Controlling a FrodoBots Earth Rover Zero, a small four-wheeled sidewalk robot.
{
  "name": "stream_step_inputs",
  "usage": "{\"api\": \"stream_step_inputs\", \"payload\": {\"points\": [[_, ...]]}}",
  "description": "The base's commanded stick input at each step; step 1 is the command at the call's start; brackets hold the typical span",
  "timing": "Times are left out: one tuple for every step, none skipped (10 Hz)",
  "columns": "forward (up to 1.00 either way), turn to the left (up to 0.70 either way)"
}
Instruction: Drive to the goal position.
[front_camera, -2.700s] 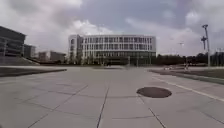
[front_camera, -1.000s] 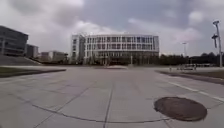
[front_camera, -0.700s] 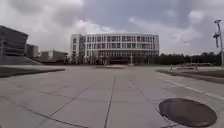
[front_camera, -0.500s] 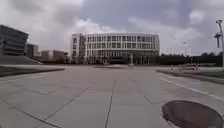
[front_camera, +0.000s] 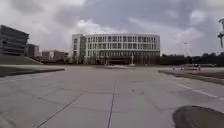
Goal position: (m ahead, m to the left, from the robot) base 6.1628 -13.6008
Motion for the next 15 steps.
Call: {"api": "stream_step_inputs", "payload": {"points": [[0.50,-0.02],[0.50,-0.02],[0.50,-0.02],[0.50,-0.02],[0.50,-0.02],[0.50,-0.02],[0.50,-0.02],[0.50,-0.02],[0.50,-0.02],[0.50,-0.02],[0.50,-0.02],[0.50,-0.02],[0.50,-0.02],[0.50,-0.02],[0.50,-0.52]]}}
